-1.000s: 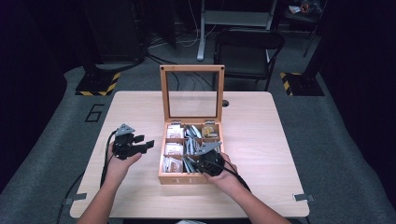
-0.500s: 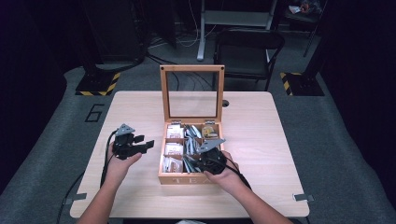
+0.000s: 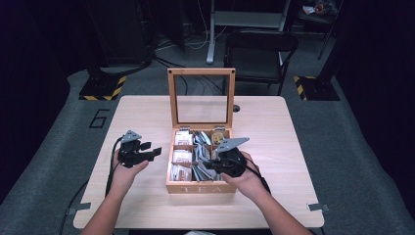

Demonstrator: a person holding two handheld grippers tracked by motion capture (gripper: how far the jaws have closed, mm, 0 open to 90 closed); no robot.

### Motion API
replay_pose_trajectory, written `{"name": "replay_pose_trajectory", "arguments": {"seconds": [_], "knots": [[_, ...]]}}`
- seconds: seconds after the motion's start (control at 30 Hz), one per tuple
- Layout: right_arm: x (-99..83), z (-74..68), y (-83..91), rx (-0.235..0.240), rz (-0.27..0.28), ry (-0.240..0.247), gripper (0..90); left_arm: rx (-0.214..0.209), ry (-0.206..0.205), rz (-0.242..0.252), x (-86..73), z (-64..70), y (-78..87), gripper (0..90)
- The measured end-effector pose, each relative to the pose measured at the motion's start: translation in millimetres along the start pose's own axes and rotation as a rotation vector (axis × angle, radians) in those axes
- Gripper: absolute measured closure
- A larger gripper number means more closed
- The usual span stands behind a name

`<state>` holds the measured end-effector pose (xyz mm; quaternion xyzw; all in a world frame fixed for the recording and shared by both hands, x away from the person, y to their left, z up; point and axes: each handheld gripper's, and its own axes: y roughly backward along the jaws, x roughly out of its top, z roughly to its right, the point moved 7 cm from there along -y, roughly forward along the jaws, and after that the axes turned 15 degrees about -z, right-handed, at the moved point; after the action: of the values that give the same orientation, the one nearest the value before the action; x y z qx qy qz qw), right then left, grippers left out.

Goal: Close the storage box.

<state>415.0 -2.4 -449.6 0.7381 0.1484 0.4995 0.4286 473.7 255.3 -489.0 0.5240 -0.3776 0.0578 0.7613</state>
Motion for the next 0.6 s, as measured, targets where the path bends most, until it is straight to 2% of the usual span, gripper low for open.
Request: {"name": "replay_pose_trajectory", "arguments": {"seconds": [0.17,0.37,0.6], "knots": [[0.2,10.0,18.8,-0.035,0.034,-0.012,89.9,0.001,0.008,0.006,0.3,-1.7,0.7,42.4],[-6.8,31.8,36.4,-0.086,0.066,-0.065,89.9,0.001,0.001,0.001,1.2,-2.4,-0.6,42.5],[-20.1,56.6,52.4,-0.145,0.086,-0.134,89.9,-0.009,0.021,0.011,2.5,-6.3,0.1,42.4]]}}
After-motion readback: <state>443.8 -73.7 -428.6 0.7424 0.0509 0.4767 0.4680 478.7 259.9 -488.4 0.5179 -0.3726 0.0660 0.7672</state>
